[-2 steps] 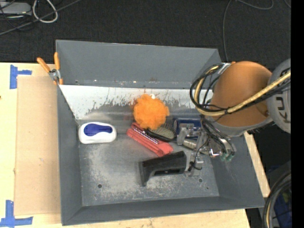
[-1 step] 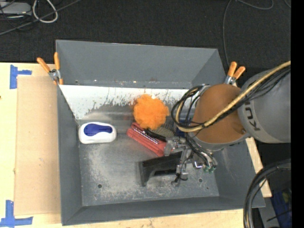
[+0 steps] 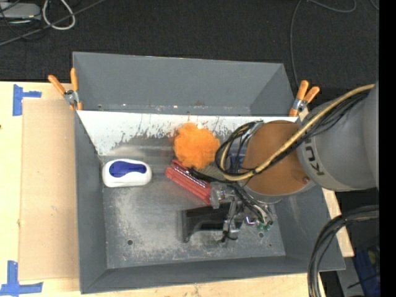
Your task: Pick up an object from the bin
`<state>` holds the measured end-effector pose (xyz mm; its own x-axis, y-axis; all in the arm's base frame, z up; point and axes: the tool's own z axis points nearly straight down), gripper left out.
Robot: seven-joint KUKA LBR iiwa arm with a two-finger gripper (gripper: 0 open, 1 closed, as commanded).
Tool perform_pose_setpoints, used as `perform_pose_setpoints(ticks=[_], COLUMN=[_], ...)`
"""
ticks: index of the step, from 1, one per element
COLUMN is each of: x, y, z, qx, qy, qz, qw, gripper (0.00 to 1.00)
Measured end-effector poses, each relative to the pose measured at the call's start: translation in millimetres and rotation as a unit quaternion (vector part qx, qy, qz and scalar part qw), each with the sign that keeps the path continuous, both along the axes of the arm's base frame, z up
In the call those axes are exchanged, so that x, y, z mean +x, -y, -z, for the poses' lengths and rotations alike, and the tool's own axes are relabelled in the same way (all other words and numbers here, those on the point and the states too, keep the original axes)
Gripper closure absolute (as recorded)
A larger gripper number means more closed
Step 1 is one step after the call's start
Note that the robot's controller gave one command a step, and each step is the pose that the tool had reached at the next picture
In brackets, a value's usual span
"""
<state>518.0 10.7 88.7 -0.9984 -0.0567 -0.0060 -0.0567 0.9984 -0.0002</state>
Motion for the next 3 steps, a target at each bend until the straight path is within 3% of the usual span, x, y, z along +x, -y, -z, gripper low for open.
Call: perform_pose_setpoints(ticks=[1,2,3], x=[-4.5,-0.1,2.0], y=[2.7,-7.8,1.6], z=[-22.9,14.1,17.5], qx=[0.001,0.000,0.002], qy=[-0.0043,0.0035,-0.0040], qz=[0.075,0.031,0.122], qw=[0.9972,0.9995,0.9925], gripper=[0.00,0.00,1.00])
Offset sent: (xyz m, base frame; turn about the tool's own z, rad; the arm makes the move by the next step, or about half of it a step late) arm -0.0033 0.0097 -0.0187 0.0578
